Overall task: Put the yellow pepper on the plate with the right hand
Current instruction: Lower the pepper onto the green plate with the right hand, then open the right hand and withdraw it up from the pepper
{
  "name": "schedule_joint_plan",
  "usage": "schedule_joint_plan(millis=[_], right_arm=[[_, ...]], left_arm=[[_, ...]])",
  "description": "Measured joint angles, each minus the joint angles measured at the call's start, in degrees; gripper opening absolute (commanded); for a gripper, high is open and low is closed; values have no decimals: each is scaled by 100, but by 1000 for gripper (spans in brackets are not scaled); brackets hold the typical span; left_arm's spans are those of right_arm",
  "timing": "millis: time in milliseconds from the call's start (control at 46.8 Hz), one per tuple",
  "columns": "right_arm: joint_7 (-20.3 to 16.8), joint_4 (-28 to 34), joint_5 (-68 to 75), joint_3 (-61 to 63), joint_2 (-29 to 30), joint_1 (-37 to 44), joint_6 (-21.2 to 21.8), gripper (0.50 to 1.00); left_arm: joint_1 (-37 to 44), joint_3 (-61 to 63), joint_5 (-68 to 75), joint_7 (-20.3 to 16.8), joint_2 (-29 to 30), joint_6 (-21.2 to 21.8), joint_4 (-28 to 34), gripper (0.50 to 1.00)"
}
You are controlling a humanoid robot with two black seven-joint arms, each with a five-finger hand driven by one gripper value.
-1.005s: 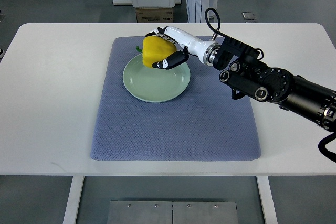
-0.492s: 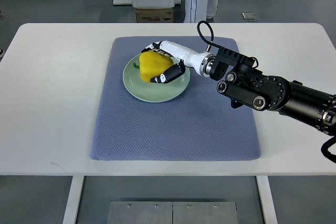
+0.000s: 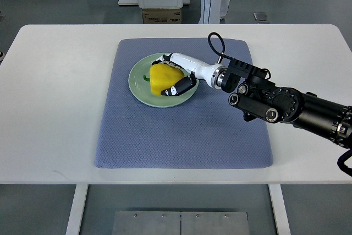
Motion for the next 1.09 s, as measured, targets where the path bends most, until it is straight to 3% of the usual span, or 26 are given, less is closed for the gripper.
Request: schedule_joint_plan(millis=[150,257,727,1090], right_arm=[[11,0,144,12,0,-8,0,970],[19,-8,247,19,0,-8,0,995],[12,-3,324,268,0,30,9,998],[-22,-21,823,1613,-281,-247,17,995]], left_arm=[[0,0,1,1,0,0,1,1000],[0,0,1,0,0,0,2,1000],[0,0,1,-2,0,0,2,1000],[0,0,-1,1,0,1,0,1000]])
